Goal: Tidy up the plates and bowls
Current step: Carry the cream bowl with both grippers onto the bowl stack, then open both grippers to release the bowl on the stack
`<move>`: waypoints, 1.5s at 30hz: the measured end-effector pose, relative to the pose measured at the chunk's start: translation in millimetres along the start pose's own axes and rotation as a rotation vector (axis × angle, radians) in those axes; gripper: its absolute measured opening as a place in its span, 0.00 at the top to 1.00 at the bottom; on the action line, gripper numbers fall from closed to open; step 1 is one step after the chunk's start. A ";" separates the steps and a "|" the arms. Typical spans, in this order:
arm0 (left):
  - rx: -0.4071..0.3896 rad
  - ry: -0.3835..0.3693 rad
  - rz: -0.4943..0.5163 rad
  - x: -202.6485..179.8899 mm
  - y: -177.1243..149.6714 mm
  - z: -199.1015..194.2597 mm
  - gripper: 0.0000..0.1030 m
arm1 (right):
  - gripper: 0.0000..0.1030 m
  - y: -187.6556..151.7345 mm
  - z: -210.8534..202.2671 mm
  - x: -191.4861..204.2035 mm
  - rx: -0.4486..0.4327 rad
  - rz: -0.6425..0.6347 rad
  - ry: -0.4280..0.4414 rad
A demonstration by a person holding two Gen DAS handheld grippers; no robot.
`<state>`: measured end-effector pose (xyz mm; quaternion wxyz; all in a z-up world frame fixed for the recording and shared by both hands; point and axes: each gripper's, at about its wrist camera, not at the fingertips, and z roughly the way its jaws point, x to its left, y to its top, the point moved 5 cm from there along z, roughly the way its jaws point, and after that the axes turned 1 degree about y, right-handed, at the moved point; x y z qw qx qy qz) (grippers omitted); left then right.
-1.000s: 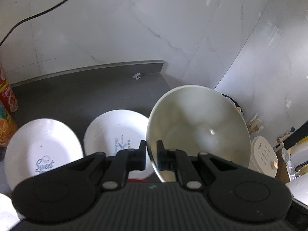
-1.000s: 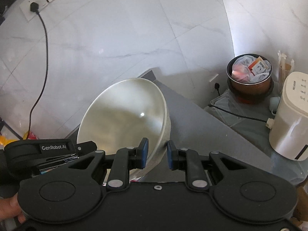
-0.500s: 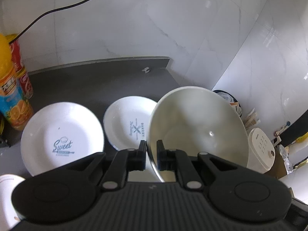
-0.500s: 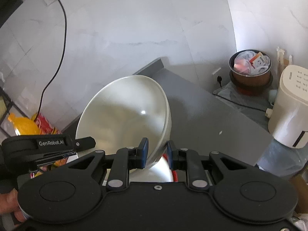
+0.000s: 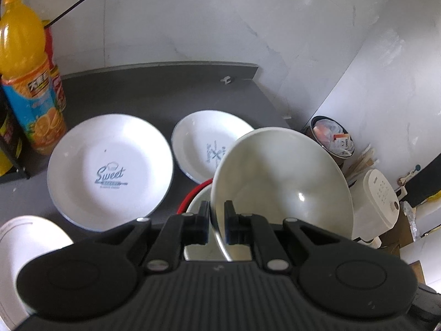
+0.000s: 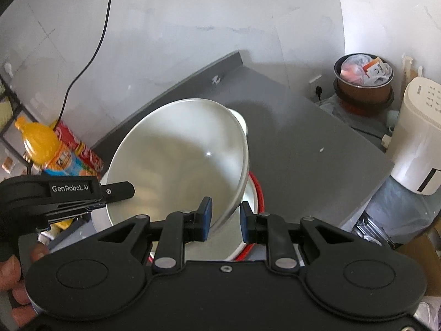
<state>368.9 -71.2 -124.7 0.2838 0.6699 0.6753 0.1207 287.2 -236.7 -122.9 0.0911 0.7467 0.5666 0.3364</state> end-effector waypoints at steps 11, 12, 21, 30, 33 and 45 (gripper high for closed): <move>0.040 0.030 -0.026 11.9 -20.1 0.0 0.92 | 0.79 -18.5 9.4 3.1 0.075 -0.022 -0.003; 0.046 0.035 -0.028 12.5 -21.3 1.3 0.92 | 0.79 -19.4 10.8 3.4 0.081 -0.026 -0.004; 0.068 0.073 -0.044 15.8 -25.8 12.6 0.92 | 0.78 -17.9 25.0 4.6 0.120 -0.067 -0.003; 0.085 0.114 -0.040 16.8 -29.0 23.1 0.91 | 0.71 -16.0 29.3 9.5 0.126 -0.159 -0.008; 0.082 0.119 -0.030 15.6 -29.6 23.4 0.91 | 0.69 -16.3 29.5 12.6 0.136 -0.199 -0.005; 0.094 0.139 -0.096 24.9 -24.6 17.2 0.88 | 0.90 12.3 23.6 -3.8 0.107 -0.205 0.044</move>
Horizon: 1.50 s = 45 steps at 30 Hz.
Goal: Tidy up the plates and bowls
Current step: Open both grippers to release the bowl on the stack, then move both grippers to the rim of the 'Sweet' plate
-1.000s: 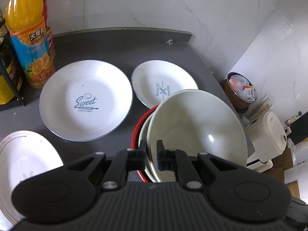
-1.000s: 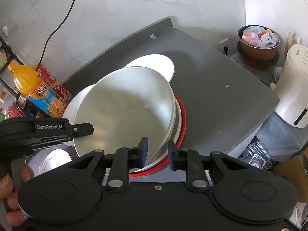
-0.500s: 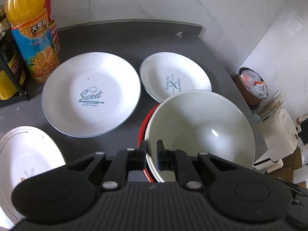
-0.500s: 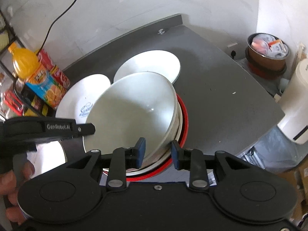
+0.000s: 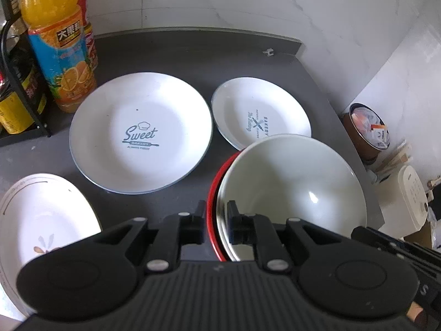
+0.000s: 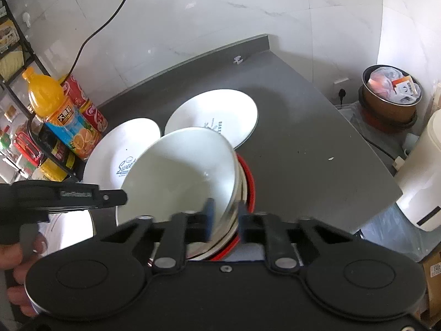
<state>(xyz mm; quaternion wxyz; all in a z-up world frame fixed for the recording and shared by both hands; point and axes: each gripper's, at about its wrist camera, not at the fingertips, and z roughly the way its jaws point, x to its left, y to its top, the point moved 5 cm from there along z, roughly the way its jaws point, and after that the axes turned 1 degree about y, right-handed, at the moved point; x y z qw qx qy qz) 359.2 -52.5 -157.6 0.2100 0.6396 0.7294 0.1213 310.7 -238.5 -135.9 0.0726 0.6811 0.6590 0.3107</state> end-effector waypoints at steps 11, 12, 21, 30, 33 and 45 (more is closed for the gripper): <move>-0.013 0.030 -0.071 -1.6 14.2 -0.3 0.87 | 0.90 6.0 15.7 -7.0 0.117 -0.069 0.073; -0.014 0.036 -0.076 -2.1 15.6 -0.3 0.87 | 0.89 9.1 15.7 -8.7 0.132 -0.054 0.085; -0.079 0.054 -0.123 -0.7 34.8 -17.0 0.61 | 0.67 60.1 9.9 9.6 0.072 -0.120 0.221; -0.123 0.163 -0.208 39.8 36.2 -43.7 0.51 | 0.58 76.6 27.6 58.2 0.082 -0.178 0.333; -0.122 0.173 -0.226 57.6 36.2 -47.0 0.51 | 0.58 76.6 32.4 71.7 0.089 -0.178 0.341; -0.099 0.167 -0.216 133.0 46.9 -35.9 0.50 | 0.54 76.1 68.2 115.0 0.121 -0.052 0.249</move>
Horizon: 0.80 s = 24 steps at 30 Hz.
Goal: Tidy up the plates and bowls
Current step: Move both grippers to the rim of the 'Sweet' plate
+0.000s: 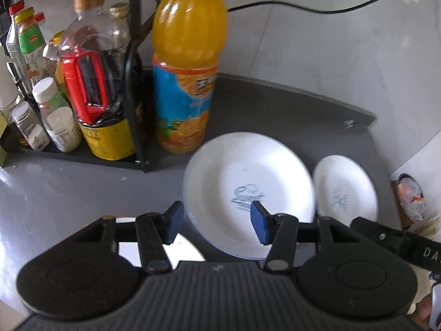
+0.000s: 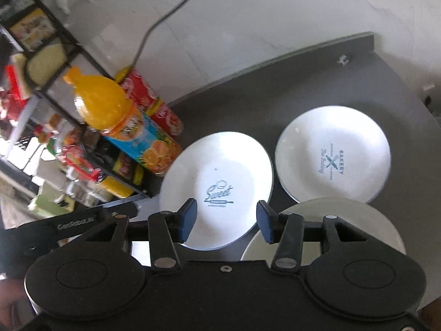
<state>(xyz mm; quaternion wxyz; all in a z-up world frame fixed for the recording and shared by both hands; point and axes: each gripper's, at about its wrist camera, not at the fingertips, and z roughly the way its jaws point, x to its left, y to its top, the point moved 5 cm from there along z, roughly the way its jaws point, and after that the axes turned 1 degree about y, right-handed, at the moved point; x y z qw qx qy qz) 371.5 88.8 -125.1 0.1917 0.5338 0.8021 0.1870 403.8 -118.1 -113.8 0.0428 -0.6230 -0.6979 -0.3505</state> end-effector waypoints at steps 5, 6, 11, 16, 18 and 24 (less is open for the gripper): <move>0.009 -0.003 0.027 15.5 5.0 19.8 0.50 | 0.54 3.6 21.1 9.6 0.013 0.052 -0.048; 0.014 -0.006 0.033 17.0 6.0 25.6 0.50 | 0.54 4.8 25.3 11.0 0.016 0.059 -0.068; 0.039 -0.036 0.026 23.2 7.4 47.4 0.50 | 0.54 9.8 44.0 15.1 0.041 0.073 -0.133; 0.058 -0.057 0.008 29.3 8.0 66.1 0.51 | 0.54 14.8 60.3 12.0 0.084 0.082 -0.198; 0.067 -0.063 -0.005 31.7 8.2 74.0 0.52 | 0.54 17.2 67.7 10.3 0.108 0.090 -0.218; 0.070 -0.046 -0.065 42.4 6.2 94.2 0.55 | 0.61 21.9 95.8 2.2 0.200 0.114 -0.267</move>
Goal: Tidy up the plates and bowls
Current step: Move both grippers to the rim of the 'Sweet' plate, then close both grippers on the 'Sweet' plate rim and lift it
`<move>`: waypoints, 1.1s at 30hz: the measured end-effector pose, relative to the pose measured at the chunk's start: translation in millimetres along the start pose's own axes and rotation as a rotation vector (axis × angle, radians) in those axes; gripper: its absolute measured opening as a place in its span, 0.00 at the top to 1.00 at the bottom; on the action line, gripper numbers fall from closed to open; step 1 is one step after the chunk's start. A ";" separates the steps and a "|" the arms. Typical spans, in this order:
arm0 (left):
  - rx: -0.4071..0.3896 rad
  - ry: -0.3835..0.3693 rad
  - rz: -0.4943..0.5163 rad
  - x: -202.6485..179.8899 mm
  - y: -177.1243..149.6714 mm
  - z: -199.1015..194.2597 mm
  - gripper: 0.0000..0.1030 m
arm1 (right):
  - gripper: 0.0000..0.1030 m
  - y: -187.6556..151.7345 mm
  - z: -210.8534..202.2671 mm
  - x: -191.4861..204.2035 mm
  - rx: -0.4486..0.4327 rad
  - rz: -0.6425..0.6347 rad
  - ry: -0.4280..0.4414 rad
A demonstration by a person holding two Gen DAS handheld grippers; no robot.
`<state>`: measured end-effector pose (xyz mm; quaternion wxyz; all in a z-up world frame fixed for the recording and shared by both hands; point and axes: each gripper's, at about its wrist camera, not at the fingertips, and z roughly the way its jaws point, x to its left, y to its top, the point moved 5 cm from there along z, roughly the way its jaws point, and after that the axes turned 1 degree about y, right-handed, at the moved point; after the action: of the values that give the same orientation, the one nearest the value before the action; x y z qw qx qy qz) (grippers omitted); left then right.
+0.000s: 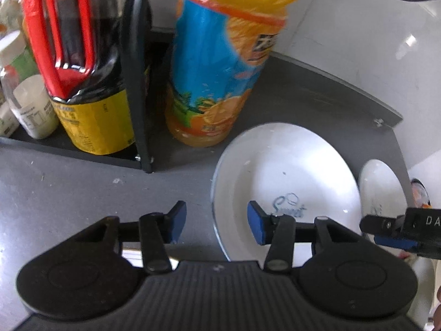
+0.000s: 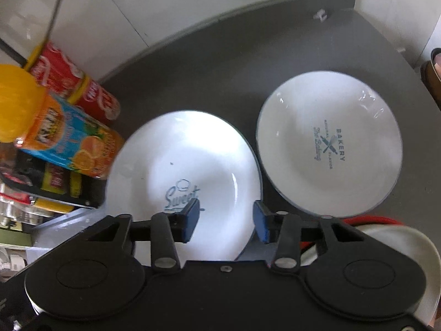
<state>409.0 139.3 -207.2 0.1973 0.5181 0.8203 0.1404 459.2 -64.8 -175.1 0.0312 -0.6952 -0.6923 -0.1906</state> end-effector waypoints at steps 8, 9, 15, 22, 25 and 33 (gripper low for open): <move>0.023 -0.007 -0.085 15.0 -6.8 20.6 0.67 | 0.66 10.7 23.0 -5.5 0.065 0.004 -0.044; 0.025 -0.010 -0.095 16.2 -7.2 22.9 0.69 | 0.66 12.0 25.8 -7.0 0.072 0.008 -0.048; 0.016 -0.043 -0.135 15.0 -6.9 31.7 0.81 | 0.74 17.7 41.9 -13.3 0.099 0.016 -0.048; 0.035 -0.079 -0.215 15.6 -12.5 42.5 0.89 | 0.79 16.7 63.7 -14.7 0.149 0.000 -0.058; 0.032 -0.077 -0.225 18.8 -15.0 40.5 0.90 | 0.84 15.3 59.3 -17.8 0.126 -0.013 -0.033; -0.011 -0.073 -0.256 27.5 -14.8 13.5 0.93 | 0.90 12.8 33.1 -19.1 0.044 -0.070 0.073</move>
<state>393.0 158.4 -230.5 0.2463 0.4130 0.8711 0.0995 479.6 -73.3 -208.7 0.0652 -0.6625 -0.7185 -0.2015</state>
